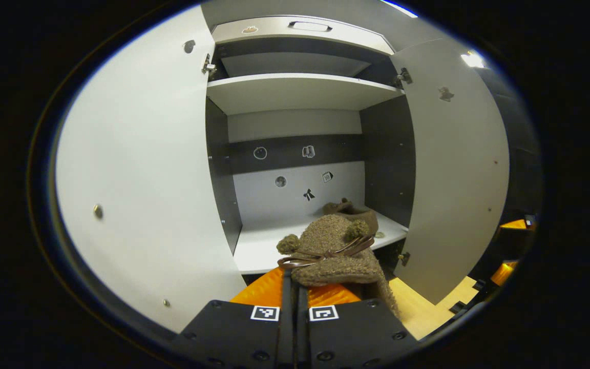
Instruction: Grab one shoe with the right hand and put it into the shoe cabinet, grab the other shoe with the left hand and put it into the shoe cabinet; then close the right door with the right hand and the left door with the left hand.
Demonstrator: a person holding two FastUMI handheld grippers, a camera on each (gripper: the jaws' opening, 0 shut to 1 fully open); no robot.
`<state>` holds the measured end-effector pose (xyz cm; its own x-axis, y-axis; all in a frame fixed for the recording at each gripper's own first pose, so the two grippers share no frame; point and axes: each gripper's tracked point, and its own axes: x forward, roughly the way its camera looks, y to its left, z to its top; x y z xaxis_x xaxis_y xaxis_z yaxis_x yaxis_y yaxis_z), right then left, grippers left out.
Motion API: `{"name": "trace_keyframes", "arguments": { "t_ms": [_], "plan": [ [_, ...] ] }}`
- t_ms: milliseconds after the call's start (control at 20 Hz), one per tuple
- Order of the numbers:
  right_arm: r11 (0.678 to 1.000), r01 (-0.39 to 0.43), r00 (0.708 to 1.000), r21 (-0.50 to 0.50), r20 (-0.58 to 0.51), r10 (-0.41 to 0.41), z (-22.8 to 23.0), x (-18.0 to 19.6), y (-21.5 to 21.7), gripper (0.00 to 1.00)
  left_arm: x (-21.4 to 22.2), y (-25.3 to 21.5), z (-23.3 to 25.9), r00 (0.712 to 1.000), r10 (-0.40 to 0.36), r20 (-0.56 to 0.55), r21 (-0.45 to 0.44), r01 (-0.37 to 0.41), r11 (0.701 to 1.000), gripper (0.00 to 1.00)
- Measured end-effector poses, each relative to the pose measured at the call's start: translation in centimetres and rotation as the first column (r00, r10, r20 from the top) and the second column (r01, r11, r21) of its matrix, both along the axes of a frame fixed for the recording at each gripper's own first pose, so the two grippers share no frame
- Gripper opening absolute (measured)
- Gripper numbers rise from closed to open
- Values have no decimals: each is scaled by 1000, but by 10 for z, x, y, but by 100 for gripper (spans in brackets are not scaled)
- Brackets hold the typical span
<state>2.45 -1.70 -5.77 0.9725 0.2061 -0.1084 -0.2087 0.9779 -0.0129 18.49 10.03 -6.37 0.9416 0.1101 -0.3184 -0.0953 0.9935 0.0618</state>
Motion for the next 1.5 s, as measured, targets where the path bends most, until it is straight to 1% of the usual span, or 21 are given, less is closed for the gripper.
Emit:
{"name": "trace_keyframes", "arguments": {
  "t_ms": [150,350,400,450,600,750,850,1000,1100,1150,1200,1300,1400,1450,1500],
  "plan": [
    [999,51,999,-1,5,-51,5,-5,-23,98,64,7,12,999,21,27,-38,-20,999,7],
    [994,112,993,-15,22,-112,15,-7,-53,98,149,21,-2,999,49,12,-59,-48,997,7],
    [992,123,992,-20,25,-123,17,-7,-59,94,168,26,-8,998,62,6,-52,-62,997,7],
    [992,126,992,-23,28,-125,18,-7,-63,98,188,33,-15,997,78,0,-39,-78,996,7],
    [992,121,992,-34,23,-120,18,-5,-68,98,242,48,-46,992,119,-39,-15,-119,993,7],
    [991,121,993,-61,7,-121,13,-3,-72,98,278,55,-87,987,136,-90,6,-136,991,7],
    [990,126,992,-66,-8,-127,9,0,-75,98,292,57,-109,982,148,-119,-2,-149,989,7],
    [988,139,990,-70,-22,-141,4,3,-80,98,299,59,-132,976,161,-143,-56,-171,984,7],
    [986,148,988,-74,-34,-151,0,5,-86,98,300,65,-139,971,181,-156,-50,-190,980,8],
    [986,151,987,-71,-37,-154,0,6,-88,98,301,66,-142,971,177,-163,-43,-187,981,12],
    [986,151,987,-65,-37,-154,0,7,-89,98,302,63,-142,972,165,-167,-37,-173,984,12],
    [987,150,988,-57,-37,-152,0,10,-89,98,303,61,-140,974,149,-171,-18,-155,988,19],
    [988,142,989,-61,-38,-145,-2,12,-88,98,302,60,-135,975,143,-170,1,-144,990,34],
    [989,137,989,-63,-38,-140,-2,12,-88,98,300,61,-134,974,144,-173,10,-144,989,36],
    [989,131,990,-63,-38,-133,-2,11,-87,98,296,61,-130,975,144,-169,10,-145,989,41]
  ]
}}
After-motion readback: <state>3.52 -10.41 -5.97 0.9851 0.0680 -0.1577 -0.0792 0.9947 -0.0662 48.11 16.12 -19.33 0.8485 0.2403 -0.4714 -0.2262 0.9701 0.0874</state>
